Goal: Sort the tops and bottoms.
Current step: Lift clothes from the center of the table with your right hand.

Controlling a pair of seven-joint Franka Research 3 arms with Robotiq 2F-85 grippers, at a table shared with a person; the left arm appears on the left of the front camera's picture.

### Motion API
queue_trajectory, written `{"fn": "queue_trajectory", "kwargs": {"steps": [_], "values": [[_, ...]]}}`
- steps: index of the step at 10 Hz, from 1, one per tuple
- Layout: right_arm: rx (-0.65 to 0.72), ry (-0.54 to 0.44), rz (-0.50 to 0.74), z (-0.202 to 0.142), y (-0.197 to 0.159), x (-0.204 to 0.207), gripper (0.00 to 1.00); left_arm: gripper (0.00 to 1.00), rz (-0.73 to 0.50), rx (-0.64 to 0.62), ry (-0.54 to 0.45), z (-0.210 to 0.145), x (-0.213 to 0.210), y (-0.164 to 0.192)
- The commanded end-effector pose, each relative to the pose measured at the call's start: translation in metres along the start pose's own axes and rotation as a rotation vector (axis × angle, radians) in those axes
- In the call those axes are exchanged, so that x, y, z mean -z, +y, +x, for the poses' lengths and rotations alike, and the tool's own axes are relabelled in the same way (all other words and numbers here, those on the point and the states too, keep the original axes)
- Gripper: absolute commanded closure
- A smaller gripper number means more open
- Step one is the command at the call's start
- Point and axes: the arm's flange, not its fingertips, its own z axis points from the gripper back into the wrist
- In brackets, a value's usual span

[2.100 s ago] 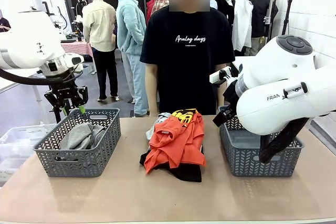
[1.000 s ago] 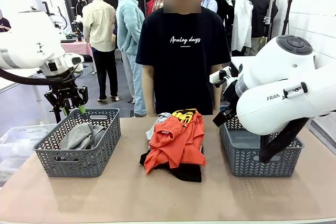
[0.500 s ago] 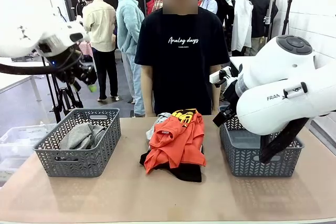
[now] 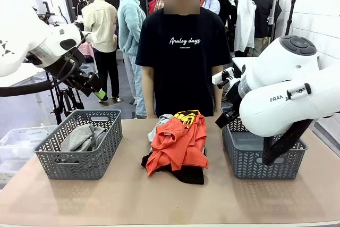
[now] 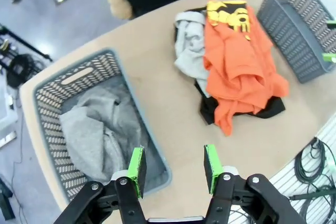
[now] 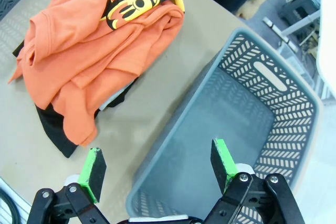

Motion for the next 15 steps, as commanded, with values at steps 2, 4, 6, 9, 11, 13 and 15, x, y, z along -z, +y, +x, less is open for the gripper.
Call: {"fn": "queue_trajectory", "kwargs": {"steps": [2,4,6,9,11,13,15], "values": [[0.002,-0.006,0.001,0.000,0.000,0.000,0.00,0.41,-0.088,0.029,0.033,-0.008,-0.003,0.005],[0.002,-0.006,0.001,0.000,0.000,0.000,0.00,0.41,-0.074,-0.041,0.106,-0.007,0.001,0.009],[0.002,-0.006,0.001,0.000,0.000,0.000,0.00,0.22,-0.121,-0.064,0.166,-0.009,0.009,0.005],[0.002,-0.006,0.001,0.000,0.000,0.000,0.00,0.00,-0.133,-0.050,0.176,-0.020,0.024,-0.010],[0.002,-0.006,0.001,0.000,0.000,0.000,0.00,0.00,-0.109,-0.021,0.119,-0.026,0.024,-0.015],[0.002,-0.006,0.001,0.000,0.000,0.000,0.00,0.00,-0.108,-0.075,0.125,-0.025,0.024,-0.009],[0.002,-0.006,0.001,0.000,0.000,0.000,0.00,0.00,-0.106,-0.023,0.147,-0.018,0.022,-0.015]]}}
